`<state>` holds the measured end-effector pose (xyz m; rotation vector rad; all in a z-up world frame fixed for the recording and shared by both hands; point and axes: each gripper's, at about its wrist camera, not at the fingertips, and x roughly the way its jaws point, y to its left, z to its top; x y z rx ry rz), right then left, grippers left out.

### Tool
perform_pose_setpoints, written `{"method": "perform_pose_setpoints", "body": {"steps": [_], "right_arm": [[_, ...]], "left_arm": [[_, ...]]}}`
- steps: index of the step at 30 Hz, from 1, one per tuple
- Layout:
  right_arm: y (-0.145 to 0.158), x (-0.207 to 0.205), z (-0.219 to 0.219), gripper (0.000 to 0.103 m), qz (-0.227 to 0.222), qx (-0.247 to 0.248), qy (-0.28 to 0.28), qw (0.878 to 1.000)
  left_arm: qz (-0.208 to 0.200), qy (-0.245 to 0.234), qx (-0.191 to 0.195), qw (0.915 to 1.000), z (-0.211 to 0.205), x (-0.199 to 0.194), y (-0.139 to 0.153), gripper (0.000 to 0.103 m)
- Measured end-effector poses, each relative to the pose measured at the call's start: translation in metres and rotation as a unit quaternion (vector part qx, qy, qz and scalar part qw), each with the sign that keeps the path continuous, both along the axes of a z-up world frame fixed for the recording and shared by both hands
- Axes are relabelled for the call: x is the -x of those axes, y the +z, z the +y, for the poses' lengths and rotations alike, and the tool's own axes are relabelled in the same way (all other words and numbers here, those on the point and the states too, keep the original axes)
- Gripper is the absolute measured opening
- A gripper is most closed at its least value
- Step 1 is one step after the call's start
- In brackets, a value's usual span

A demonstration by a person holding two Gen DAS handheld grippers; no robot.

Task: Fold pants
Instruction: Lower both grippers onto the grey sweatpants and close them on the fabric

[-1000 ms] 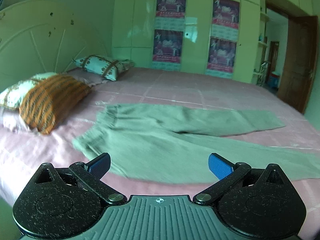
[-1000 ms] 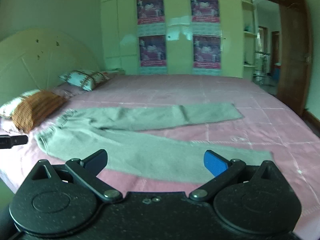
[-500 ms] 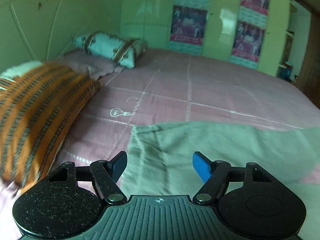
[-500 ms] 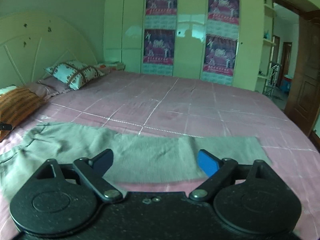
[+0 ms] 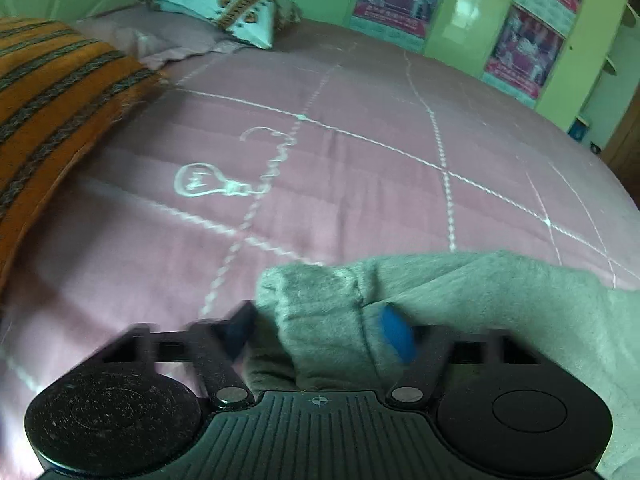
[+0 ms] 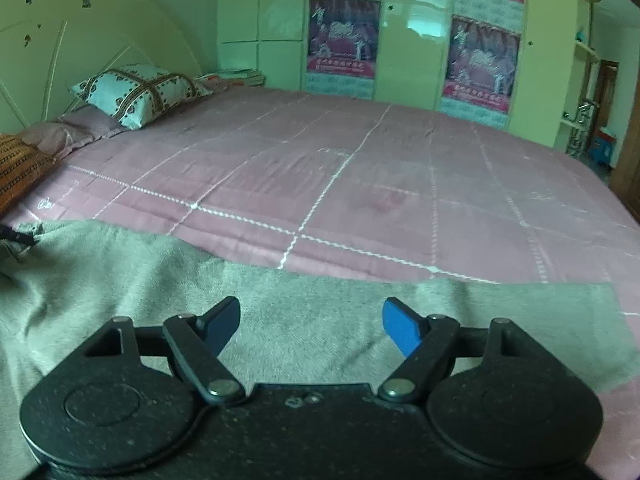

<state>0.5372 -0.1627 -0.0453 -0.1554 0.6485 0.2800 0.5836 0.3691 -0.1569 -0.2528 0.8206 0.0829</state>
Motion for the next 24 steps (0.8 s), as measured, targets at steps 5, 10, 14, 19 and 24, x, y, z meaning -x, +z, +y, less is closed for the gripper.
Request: {"method": "perform_pose_setpoints", "body": {"steps": [5, 10, 14, 19, 24], "right_arm": [[-0.018, -0.033, 0.003, 0.059, 0.010, 0.014, 0.037, 0.999], [-0.026, -0.063, 0.026, 0.049, 0.021, 0.030, 0.108, 0.993], [-0.035, -0.084, 0.046, 0.048, 0.031, 0.063, 0.146, 0.987], [-0.051, -0.100, 0.060, 0.049, 0.051, 0.109, 0.174, 0.977], [-0.045, -0.106, 0.060, 0.005, 0.085, 0.087, 0.185, 0.975]], "left_arm": [[-0.030, -0.020, 0.002, 0.9994, -0.014, 0.010, 0.006, 0.021], [-0.029, -0.017, 0.020, 0.9992, -0.007, 0.010, 0.010, 0.021], [-0.004, -0.019, 0.023, 0.9996, -0.001, 0.003, 0.003, 0.026], [-0.005, -0.020, 0.012, 0.9997, 0.003, -0.002, -0.002, 0.045], [-0.011, -0.037, 0.020, 0.9991, 0.001, -0.007, -0.003, 0.019]]}}
